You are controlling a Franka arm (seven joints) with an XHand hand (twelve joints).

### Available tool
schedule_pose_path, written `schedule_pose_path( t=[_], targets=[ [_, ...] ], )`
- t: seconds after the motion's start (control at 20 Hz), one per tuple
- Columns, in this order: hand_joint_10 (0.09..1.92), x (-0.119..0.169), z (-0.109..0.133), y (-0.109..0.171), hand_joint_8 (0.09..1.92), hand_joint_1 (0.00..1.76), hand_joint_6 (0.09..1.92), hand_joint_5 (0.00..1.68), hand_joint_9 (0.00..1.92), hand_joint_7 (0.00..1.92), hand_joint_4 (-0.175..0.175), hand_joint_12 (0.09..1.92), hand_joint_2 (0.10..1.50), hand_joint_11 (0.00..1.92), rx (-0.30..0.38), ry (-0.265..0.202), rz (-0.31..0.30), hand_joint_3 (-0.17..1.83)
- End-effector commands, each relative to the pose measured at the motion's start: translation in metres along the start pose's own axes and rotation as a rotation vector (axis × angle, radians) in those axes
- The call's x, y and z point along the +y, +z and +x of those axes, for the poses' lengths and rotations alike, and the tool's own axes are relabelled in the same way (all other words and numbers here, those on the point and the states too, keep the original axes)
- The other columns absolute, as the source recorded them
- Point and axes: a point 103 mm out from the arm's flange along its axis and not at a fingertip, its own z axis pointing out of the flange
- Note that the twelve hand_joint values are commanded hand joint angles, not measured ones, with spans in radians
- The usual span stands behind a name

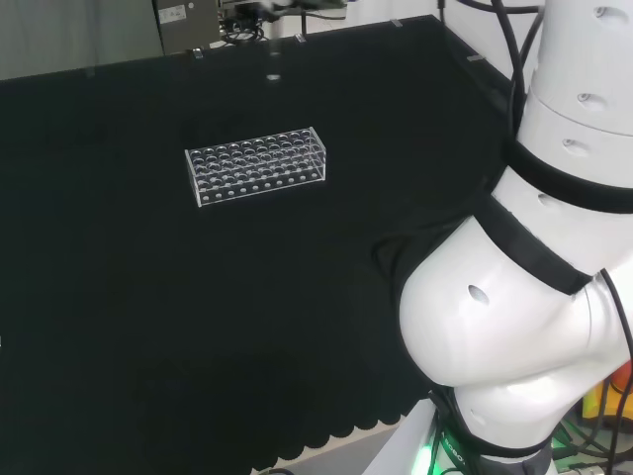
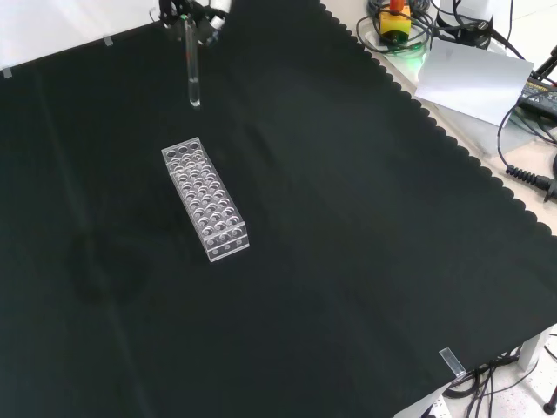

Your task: Shake the test tube.

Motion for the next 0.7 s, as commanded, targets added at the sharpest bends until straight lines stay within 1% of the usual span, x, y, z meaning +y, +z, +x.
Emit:
schedule_pose_path(
  t=[0.05, 0.15, 0.3, 0.45, 0.7],
  targets=[
    [0.64, -0.007, 0.05, 0.009, 0.5, 1.23, 0.55, 1.32, 1.63, 1.71, -0.175, 0.84, 0.66, 1.27, 0.044, -0.122, 0.047, 0.63],
    [0.64, -0.008, 0.051, 0.008, 0.5, 1.23, 0.55, 1.32, 1.63, 1.71, -0.175, 0.85, 0.66, 1.27, 0.038, -0.125, 0.047, 0.63],
    [0.64, -0.007, 0.037, 0.007, 0.5, 1.23, 0.55, 1.32, 1.63, 1.71, -0.175, 0.85, 0.66, 1.27, 0.025, -0.095, 0.041, 0.63],
    [0.64, -0.004, 0.008, 0.007, 0.5, 1.23, 0.56, 1.32, 1.63, 1.71, -0.175, 0.85, 0.66, 1.27, -0.008, -0.028, 0.037, 0.63],
    [0.64, 0.001, -0.06, 0.002, 0.5, 1.23, 0.56, 1.32, 1.63, 1.71, -0.175, 0.85, 0.66, 1.27, -0.059, 0.138, 0.007, 0.63]
  ],
)
